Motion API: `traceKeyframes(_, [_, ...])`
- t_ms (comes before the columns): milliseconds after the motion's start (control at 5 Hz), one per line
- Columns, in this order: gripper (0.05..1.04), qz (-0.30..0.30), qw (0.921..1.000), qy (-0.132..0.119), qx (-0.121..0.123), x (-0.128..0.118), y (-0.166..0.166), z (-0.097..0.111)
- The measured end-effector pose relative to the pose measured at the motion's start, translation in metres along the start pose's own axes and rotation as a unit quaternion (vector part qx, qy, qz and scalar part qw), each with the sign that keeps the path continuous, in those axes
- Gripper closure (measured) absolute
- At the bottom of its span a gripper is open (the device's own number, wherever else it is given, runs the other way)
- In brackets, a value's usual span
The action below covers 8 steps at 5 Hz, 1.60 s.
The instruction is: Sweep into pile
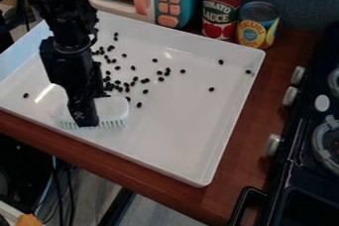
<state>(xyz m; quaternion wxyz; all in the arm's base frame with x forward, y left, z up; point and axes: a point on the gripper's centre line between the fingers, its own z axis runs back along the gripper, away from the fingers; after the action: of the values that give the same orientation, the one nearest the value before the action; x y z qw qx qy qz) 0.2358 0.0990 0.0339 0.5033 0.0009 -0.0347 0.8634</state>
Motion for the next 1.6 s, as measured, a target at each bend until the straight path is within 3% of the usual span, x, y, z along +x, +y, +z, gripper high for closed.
traceKeyframes(200, [0.388,0.002,1.0,-0.001,0.008,0.0,0.002,-0.004])
traceKeyframes(800, [0.398,0.003,1.0,-0.003,-0.005,-0.002,-0.006,-0.006])
traceKeyframes(1200, [0.398,-0.014,0.9999,-0.005,0.0,-0.017,-0.036,-0.006])
traceKeyframes(1600, [0.398,-0.04,0.9986,-0.031,0.012,-0.025,-0.063,-0.009])
